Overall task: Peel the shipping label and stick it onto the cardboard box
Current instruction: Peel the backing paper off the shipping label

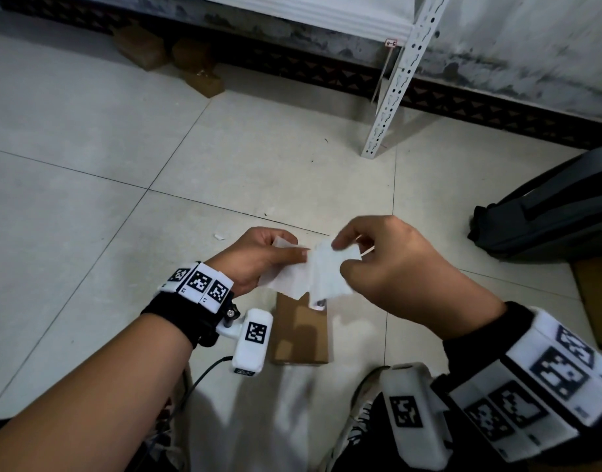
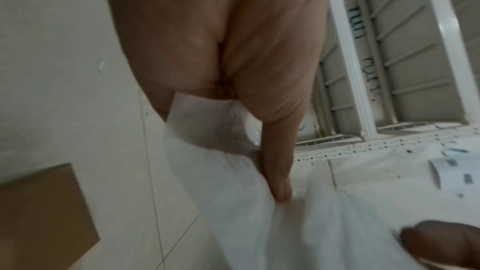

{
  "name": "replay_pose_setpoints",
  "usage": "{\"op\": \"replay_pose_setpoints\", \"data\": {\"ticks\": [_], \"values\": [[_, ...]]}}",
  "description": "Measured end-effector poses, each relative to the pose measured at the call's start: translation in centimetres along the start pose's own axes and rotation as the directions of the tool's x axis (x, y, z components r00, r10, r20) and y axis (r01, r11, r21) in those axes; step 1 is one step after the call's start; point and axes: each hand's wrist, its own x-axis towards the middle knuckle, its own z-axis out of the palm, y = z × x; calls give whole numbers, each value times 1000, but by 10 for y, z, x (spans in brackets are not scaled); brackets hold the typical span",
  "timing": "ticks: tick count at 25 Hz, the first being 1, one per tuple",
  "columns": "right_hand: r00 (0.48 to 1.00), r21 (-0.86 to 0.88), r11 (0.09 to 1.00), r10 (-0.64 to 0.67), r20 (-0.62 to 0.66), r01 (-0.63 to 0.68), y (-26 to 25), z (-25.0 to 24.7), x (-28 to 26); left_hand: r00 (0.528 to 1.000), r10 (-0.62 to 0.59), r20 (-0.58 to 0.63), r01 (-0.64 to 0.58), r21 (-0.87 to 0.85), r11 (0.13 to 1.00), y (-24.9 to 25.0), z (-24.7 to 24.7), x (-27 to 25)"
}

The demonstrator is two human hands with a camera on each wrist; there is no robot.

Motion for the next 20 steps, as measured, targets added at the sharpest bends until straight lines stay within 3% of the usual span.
{"op": "replay_pose_setpoints", "data": {"ticks": [4, 6, 8, 11, 14, 20], "values": [[995, -116, 993, -5, -99, -6, 0, 2, 7, 973, 230, -14, -222, 202, 954, 24, 15, -9], [991, -70, 998, -4, -131, -5, 1, 3, 10, 937, 350, 3, -334, 307, 891, 33, 27, -12], [997, 17, 999, 39, -65, -38, 1, 3, 12, 902, 432, 2, -400, 382, 833, 40, 39, -13], [981, 217, 958, 168, 97, -186, -3, 1, 14, 869, 492, -47, -444, 363, 819, 47, 45, -15], [945, 445, 835, 266, 189, -324, -5, 0, 16, 859, 510, -35, -462, 374, 804, 49, 44, -18], [961, 441, 854, 244, 129, -276, 0, 2, 16, 844, 536, 24, -498, 407, 766, 50, 48, -25]]}}
